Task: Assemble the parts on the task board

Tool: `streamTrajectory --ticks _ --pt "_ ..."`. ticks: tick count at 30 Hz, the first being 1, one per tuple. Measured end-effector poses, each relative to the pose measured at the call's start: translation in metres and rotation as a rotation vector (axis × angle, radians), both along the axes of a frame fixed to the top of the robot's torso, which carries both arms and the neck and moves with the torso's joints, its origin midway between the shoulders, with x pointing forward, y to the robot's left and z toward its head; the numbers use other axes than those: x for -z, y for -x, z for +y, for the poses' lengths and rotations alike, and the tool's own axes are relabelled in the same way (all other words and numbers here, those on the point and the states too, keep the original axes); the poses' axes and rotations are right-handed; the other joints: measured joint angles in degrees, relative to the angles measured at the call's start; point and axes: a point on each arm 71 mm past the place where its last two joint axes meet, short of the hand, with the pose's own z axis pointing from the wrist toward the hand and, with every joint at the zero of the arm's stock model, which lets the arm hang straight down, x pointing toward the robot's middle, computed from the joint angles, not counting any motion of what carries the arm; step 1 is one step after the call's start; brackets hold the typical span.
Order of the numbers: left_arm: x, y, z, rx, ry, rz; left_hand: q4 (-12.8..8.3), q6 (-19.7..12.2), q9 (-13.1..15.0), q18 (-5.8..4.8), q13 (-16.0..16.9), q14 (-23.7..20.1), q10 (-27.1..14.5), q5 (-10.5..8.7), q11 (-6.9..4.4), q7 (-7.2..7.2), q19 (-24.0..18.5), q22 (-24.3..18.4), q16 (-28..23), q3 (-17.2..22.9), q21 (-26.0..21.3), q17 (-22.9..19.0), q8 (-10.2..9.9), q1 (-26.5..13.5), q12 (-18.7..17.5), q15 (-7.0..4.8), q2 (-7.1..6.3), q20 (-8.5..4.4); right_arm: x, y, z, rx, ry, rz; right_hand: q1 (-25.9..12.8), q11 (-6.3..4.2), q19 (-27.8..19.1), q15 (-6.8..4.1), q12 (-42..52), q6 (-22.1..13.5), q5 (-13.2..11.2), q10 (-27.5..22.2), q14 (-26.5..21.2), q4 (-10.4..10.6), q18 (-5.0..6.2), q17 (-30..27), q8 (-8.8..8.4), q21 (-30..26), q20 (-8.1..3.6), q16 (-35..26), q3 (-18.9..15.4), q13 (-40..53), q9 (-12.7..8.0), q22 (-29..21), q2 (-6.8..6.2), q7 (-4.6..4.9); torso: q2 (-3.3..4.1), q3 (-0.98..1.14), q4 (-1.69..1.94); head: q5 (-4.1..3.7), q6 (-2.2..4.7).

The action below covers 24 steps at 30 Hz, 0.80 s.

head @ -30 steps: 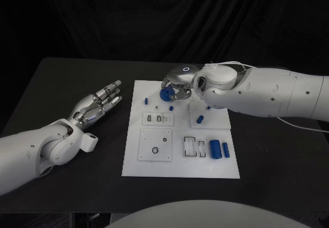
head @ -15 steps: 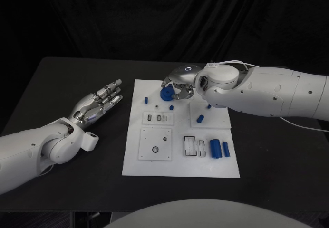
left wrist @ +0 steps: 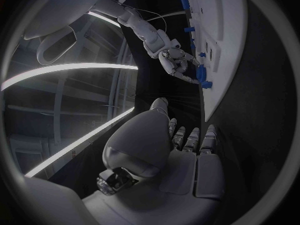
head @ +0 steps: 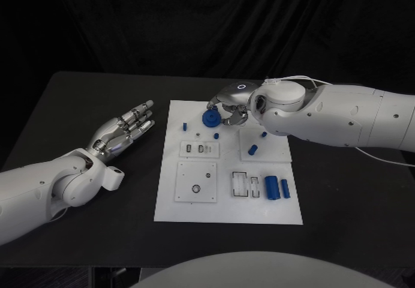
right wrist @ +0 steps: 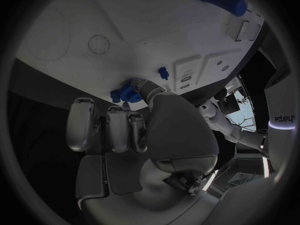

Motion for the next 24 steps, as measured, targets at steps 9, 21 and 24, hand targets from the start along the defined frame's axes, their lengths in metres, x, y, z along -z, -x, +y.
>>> streamTrajectory --ticks 9,21,24 --pt "0.0 0.0 0.0 0.0 0.0 0.0 0.0 0.0 0.0 0.0 0.0 0.0 0.0 0.03 0.0 0.0 0.02 0.0 0.0 0.0 0.03 -0.04 0.0 0.02 0.0 0.0 0.02 0.02 0.001 0.0 -0.006 0.013 0.002 0.01 -0.38 0.0 -0.21 0.0 0.0 7.28 0.0 0.0 0.0 -0.32 0.0 0.0 1.74 -0.45 0.21 -0.21 0.32 0.0 0.65 0.0 0.38 0.29 -0.01 0.0 0.01 0.04 -0.03" --pt "0.0 0.0 0.002 -0.003 -0.002 0.0 0.0 0.0 0.0 0.0 0.0 0.0 0.0 0.21 0.0 0.0 0.21 0.0 0.0 0.0 0.23 -0.03 0.0 0.23 0.0 0.0 0.22 0.21 0.001 0.002 -0.019 0.031 -0.013 0.002 -0.38 0.0 -0.21 0.0 0.0 8.54 -0.1 0.0 0.0 -0.55 -0.01 0.0 1.64 -0.79 0.21 -0.56 0.87 0.0 0.57 -0.01 0.38 0.2 -0.02 -0.01 0.01 0.13 -0.1" --pt "0.0 0.0 0.003 -0.005 -0.002 0.0 -0.01 0.0 0.0 -0.01 0.0 0.0 0.0 0.21 0.0 0.0 0.21 0.0 0.0 0.01 0.23 -0.03 0.0 0.23 0.0 0.0 0.22 0.21 -0.001 0.005 -0.027 0.037 -0.032 -0.013 -0.38 0.0 -0.21 0.0 0.0 8.34 -0.95 0.0 0.0 -0.56 -0.01 0.0 1.64 -0.79 0.21 -0.56 0.87 0.0 0.51 -0.01 0.38 0.0 -0.01 -0.01 0.01 0.14 -0.03"
